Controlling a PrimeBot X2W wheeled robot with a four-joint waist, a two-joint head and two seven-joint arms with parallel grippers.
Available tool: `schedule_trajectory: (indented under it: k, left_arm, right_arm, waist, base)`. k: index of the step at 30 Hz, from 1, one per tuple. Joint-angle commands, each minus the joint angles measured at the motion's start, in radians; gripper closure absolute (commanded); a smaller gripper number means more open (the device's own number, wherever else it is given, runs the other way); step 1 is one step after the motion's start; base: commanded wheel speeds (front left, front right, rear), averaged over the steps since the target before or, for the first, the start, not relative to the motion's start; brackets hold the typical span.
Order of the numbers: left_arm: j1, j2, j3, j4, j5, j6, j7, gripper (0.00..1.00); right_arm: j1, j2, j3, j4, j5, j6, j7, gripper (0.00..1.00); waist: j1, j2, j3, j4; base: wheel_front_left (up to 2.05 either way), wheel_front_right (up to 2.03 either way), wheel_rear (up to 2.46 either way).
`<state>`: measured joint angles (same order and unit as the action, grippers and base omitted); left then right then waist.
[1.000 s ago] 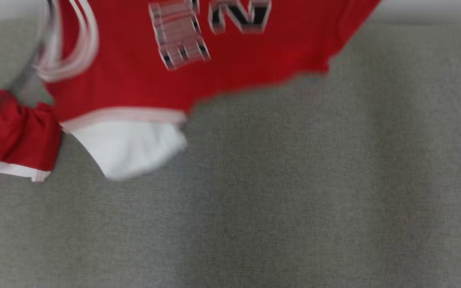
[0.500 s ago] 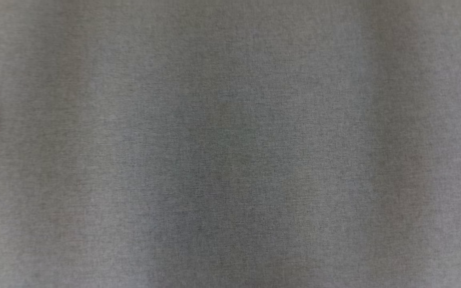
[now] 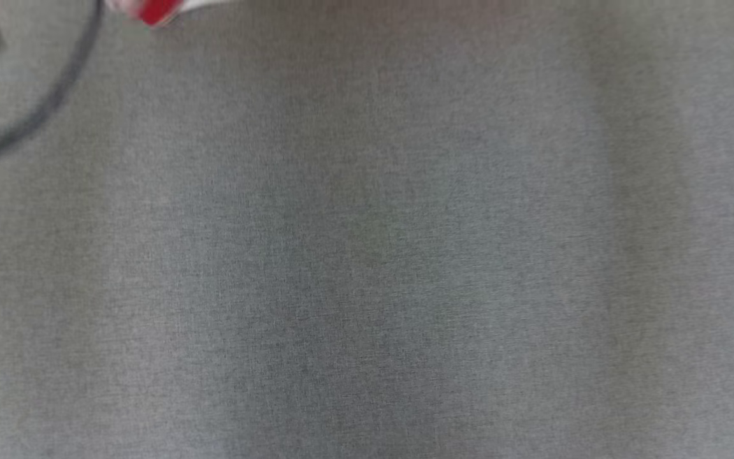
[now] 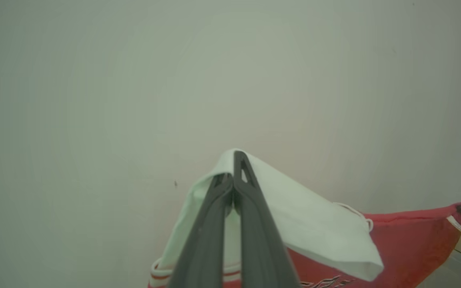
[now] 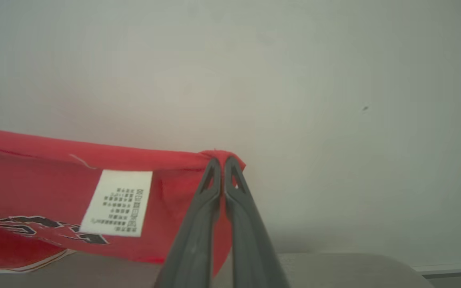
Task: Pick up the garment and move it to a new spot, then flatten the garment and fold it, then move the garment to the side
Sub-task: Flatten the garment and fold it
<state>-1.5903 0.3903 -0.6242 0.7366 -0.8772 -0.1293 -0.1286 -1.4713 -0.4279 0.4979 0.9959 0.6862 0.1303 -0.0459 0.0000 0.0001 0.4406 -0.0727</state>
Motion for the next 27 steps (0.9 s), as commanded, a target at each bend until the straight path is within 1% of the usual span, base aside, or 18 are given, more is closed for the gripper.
schedule_trajectory:
  k: [1,3,7,9,11,12,14,17,19,23,25,27]
  left_arm:
    - [0.065,0.017,0.009,-0.022,-0.023,0.0,-0.03,1.0]
    - [0.156,0.033,0.009,-0.057,-0.035,0.0,-0.05,1.0]
    - [0.352,0.063,0.042,-0.168,-0.09,0.036,-0.09,1.0]
    - [0.467,0.077,0.051,-0.246,-0.105,0.064,-0.104,1.0]
    - [0.584,0.09,0.065,-0.346,-0.123,0.105,-0.114,1.0]
    - [0.584,0.09,0.065,-0.346,-0.123,0.105,-0.114,1.0]
    - [0.702,0.095,0.077,-0.445,-0.145,0.15,-0.122,1.0]
    - [0.884,0.103,0.079,-0.585,-0.158,0.215,-0.128,1.0]
    - [0.996,0.097,0.086,-0.667,-0.172,0.256,-0.131,1.0]
    - [1.207,0.08,0.129,-0.773,-0.197,0.323,-0.136,1.0]
    - [1.31,0.059,0.145,-0.802,-0.193,0.34,-0.137,1.0]
    - [1.399,0.051,0.162,-0.807,-0.174,0.352,-0.137,1.0]
  right_arm:
    - [0.058,-0.011,0.02,-0.024,0.026,0.001,-0.013,1.0]
    - [0.121,-0.022,0.041,-0.062,0.062,0.001,-0.029,1.0]
    - [0.266,-0.057,0.066,-0.148,0.136,0.001,-0.071,1.0]
    - [0.349,-0.075,0.078,-0.197,0.168,0.001,-0.093,1.0]
    - [0.437,-0.092,0.08,-0.248,0.203,0.001,-0.109,1.0]
    - [0.437,-0.092,0.08,-0.248,0.203,0.001,-0.109,1.0]
    - [0.531,-0.113,0.083,-0.295,0.224,0.001,-0.123,1.0]
    - [0.67,-0.123,0.076,-0.354,0.242,0.001,-0.134,1.0]
    - [0.751,-0.13,0.06,-0.379,0.245,0.001,-0.145,1.0]
    - [0.91,-0.114,0.05,-0.418,0.214,0.001,-0.143,1.0]
    - [0.981,-0.105,0.037,-0.427,0.195,0.001,-0.142,1.0]
    - [1.051,-0.09,0.019,-0.437,0.179,0.001,-0.135,1.0]
  waist:
    - [0.0,-0.0001,-0.031,-0.007]
    - [0.0,-0.0001,-0.051,-0.009]
    - [0.0,-0.0001,-0.099,-0.007]
    - [0.0,-0.0001,-0.128,-0.001]
    - [0.0,-0.0001,-0.156,0.005]
    - [0.0,-0.0001,-0.156,0.005]
    - [0.0,-0.0001,-0.179,0.012]
    - [0.0,-0.0001,-0.211,0.018]
    - [0.0,-0.0001,-0.229,0.02]
    - [0.0,-0.0001,-0.266,0.016]
    - [0.0,-0.0001,-0.282,0.021]
    - [0.0,-0.0001,-0.296,0.025]
  base:
    - [0.0,0.0,0.0]
    - [0.0,0.0,0.0]
    - [0.0,0.0,0.0]
    - [0.0,0.0,0.0]
    - [0.0,0.0,0.0]
    - [0.0,0.0,0.0]
    - [0.0,0.0,0.0]
    - [0.0,0.0,0.0]
    - [0.0,0.0,0.0]
    - [0.0,0.0,0.0]
    - [0.0,0.0,0.0]
    - [0.0,0.0,0.0]
